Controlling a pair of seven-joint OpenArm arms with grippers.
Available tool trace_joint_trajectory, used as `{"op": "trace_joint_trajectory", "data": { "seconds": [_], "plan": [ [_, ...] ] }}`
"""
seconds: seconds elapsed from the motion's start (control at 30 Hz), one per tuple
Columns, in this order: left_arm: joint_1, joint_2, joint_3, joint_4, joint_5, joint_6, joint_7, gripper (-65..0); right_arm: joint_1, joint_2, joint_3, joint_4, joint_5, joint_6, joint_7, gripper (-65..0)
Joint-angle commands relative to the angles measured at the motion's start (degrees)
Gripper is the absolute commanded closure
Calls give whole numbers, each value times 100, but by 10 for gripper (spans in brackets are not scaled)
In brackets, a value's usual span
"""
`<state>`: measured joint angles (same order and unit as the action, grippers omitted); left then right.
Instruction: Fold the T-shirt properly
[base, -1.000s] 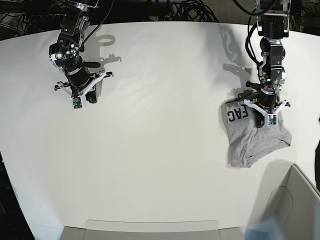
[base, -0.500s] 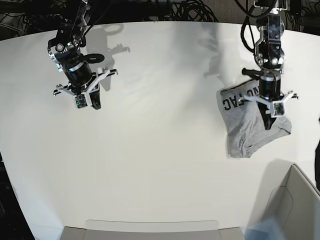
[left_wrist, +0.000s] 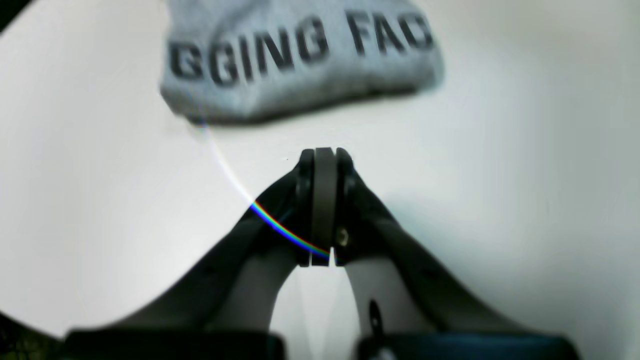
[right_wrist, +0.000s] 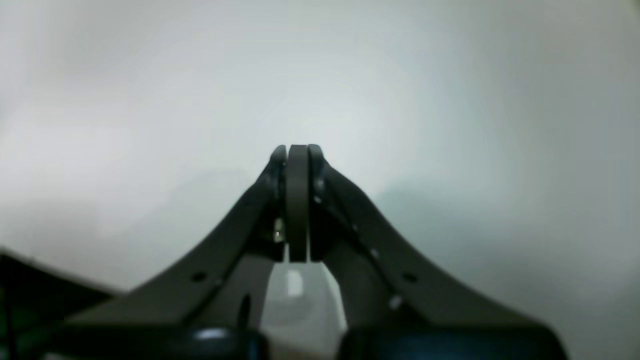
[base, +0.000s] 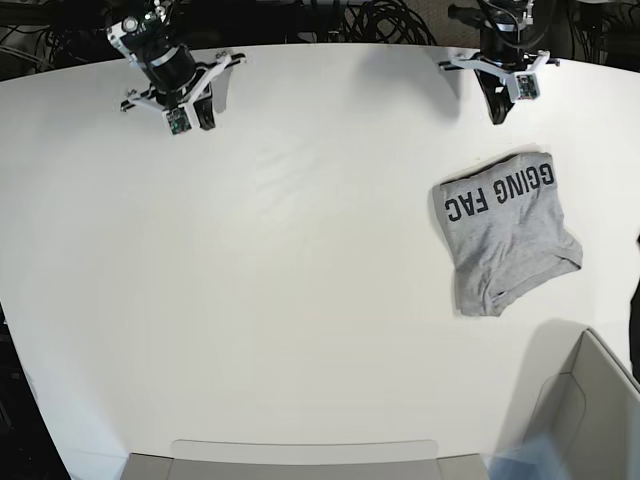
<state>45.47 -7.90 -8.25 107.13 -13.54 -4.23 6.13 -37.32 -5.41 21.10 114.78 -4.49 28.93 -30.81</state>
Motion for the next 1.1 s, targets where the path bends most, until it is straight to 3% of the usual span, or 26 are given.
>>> {"op": "trace_joint_trajectory", "data": {
  "seconds": [0.0,0.23,0.4,0.63,0.83,1.07],
  "plan": [
    [204,-41,-32,113,-4,23,-169,0,-140,-17,4,148,84,74,140,0],
    [1259,-41,-32,104,-13,23,-169,0,-914,0,57,78,67,74,79,0],
    [1910,-41,-23,-45,-13,41,-169,0,-1072,0,312,-212,-355,74,79,0],
    [2147,-49,21,-942,-22,32,-196,0,-1292,-8,531,-872,-434,83,131,0],
    [2138,-58,188,-2041,-22,23,-1048,0,-1406,-26,496,-1496,-443,83,149,0],
    [1971,-67,504,-3043,-22,23,-1532,0,-1582,-167,531,-2340,-593,74,1230,0]
  ]
}}
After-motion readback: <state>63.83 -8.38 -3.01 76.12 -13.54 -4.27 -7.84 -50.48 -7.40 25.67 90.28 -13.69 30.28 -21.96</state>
